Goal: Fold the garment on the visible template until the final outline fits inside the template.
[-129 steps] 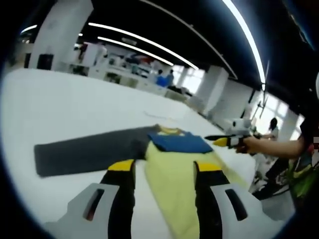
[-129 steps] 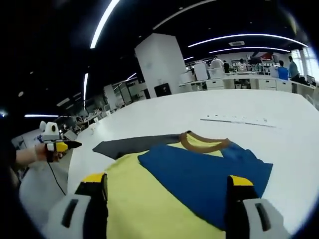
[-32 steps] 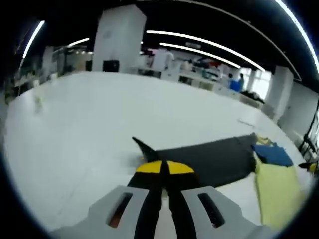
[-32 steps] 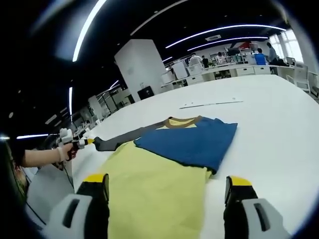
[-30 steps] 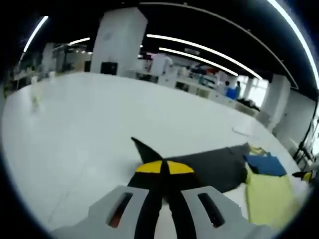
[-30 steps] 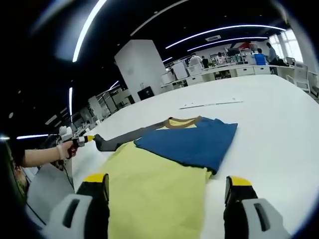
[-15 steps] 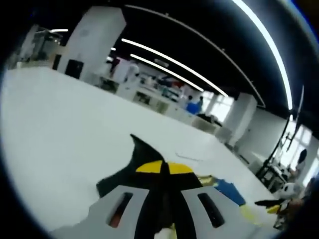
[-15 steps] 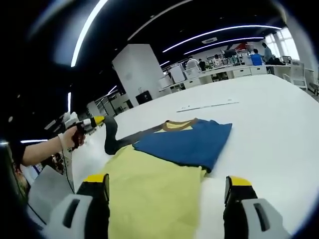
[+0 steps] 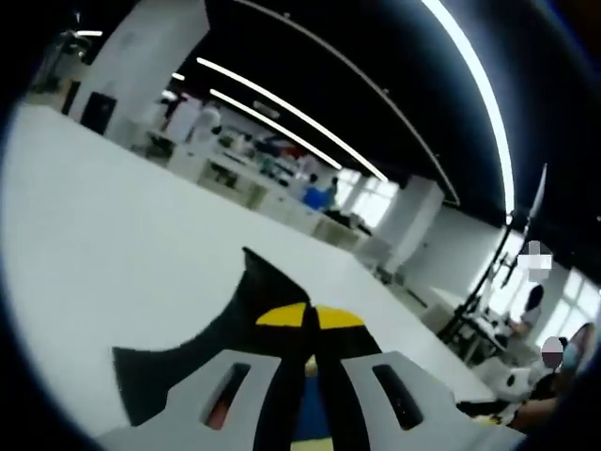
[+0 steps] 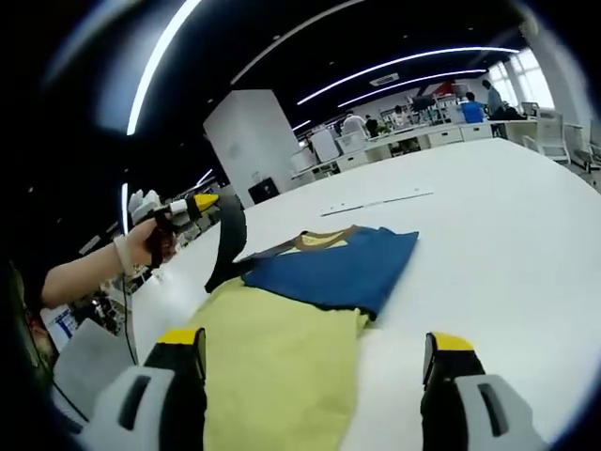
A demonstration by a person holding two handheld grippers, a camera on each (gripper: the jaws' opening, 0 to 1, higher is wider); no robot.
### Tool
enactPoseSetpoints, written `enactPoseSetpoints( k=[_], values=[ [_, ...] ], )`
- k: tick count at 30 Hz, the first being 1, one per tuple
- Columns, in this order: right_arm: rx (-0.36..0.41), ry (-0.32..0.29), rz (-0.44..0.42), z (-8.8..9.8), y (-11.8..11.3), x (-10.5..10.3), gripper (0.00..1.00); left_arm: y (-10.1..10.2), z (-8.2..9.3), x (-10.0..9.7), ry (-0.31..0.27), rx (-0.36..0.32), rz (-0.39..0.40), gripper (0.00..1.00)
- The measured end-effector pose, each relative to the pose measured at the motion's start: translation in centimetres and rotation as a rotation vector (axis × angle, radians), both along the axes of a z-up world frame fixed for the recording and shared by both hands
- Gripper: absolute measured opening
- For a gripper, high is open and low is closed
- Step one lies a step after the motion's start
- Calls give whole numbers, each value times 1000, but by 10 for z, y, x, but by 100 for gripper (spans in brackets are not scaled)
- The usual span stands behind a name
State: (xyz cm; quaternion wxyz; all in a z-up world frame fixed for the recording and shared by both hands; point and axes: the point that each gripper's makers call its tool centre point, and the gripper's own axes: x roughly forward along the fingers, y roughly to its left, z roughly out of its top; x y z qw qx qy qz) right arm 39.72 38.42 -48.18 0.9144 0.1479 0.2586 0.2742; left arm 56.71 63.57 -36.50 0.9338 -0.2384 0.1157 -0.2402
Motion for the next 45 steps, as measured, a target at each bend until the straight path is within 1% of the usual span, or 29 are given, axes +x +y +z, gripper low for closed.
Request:
enactPoseSetpoints(
  k=[3,7,12,14,17,18,22,23,25,28,33,34,36,38,40,43,45],
  values=[
    [3,-1,-13,0,-5,0,97,-31,6,2,-7,-25,-55,0],
    [7,2,-29,-2,-10,-2,97,-65,6,3,-10,-21,-107,0],
    [7,8,-36,-5,-16,-6,97,-96,3,0,6,-54,-152,0],
    [5,13,-41,-7,-18,-6,97,-112,-1,-1,15,-53,-171,0],
    [12,14,-50,-8,-22,-6,97,-130,-10,-5,28,-32,-203,0],
    [14,15,-54,-8,-23,-7,97,-138,-14,-8,45,-38,-220,0],
    [18,22,-65,-13,-27,-8,96,-158,-24,-16,65,-41,-259,0],
    [23,23,-70,-14,-28,-8,96,-165,-30,-19,76,-29,-283,0],
    [23,28,-73,-16,-29,-9,96,-172,-40,-24,81,14,-306,0],
    [28,30,-78,-17,-29,-9,96,-179,-53,-26,112,13,-326,0],
    [37,34,-86,-19,-31,-10,96,-189,-79,-35,163,42,-363,0],
    [36,33,-87,-19,-31,-10,96,-190,-81,-36,169,46,-367,0],
    [43,32,-92,-18,-33,-10,96,-194,-94,-40,188,72,-382,0],
    [45,30,-96,-18,-34,-10,96,-198,-103,-44,215,68,-392,0],
    [48,27,-102,-17,-36,-10,96,-202,-107,-46,223,66,-399,0],
    [55,25,-106,-18,-37,-12,96,-205,-117,-45,241,85,-402,0],
    [52,32,-111,-21,-39,-13,96,-207,-119,-45,258,68,-407,0]
  ],
)
